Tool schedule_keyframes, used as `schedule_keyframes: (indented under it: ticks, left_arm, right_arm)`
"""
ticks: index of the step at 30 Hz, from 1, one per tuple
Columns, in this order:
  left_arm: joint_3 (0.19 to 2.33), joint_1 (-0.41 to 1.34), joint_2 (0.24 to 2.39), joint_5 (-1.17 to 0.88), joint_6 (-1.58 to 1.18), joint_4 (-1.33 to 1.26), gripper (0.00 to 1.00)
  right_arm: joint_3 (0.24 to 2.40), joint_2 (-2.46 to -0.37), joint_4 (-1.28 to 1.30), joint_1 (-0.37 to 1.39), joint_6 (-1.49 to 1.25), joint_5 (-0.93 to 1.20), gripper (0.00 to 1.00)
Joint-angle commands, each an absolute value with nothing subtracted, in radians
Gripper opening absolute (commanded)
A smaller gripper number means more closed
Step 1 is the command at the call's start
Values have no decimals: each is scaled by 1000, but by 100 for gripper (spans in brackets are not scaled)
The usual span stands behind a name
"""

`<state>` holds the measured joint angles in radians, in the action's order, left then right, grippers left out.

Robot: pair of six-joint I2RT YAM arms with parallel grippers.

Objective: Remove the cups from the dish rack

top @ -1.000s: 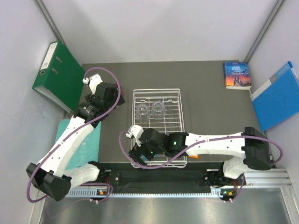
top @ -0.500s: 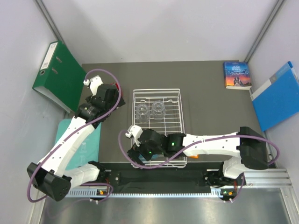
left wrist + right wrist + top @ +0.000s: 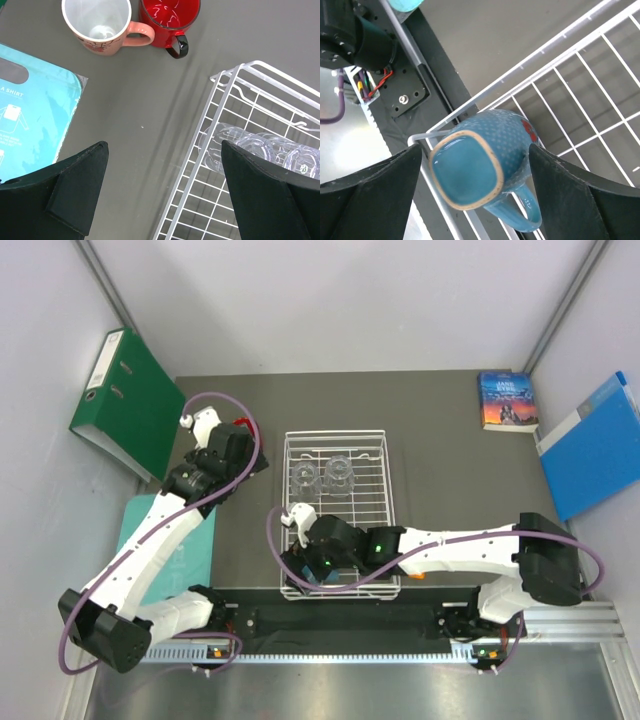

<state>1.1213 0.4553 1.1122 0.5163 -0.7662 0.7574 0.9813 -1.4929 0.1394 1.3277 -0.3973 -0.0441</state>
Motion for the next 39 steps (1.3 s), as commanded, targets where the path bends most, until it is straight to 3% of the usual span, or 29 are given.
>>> schedule_keyframes:
  ticks: [1,8,12,20,26,29,39]
  left_arm:
    - [1117,459,1092,515,-778,710,99]
    - [1109,462,1097,511,-778,707,99]
    - [1103,460,1095,511,-775,706,99]
    - [1100,460,1097,514,-769,707,99]
    - [1095,460,1104,511,-767,703,99]
    - [1095,462,1109,508,-767,698,99]
    - [1112,459,1121,512,-759,683,99]
  right_arm:
    - [948,-1454,80,1310,-449,-58,85]
    - [939,-1473,100,1310,-468,-75,78]
    - [956,-1503,144,1310,-471,-98,68]
    - [977,-1557,247,1316,-465,-136,64]
    - [979,-1563,288,1316,-468,-169,29]
    - [1008,-1552,334,1318,-463,-214,2]
    - [1112,-1491,486,1318,-408,-324,0]
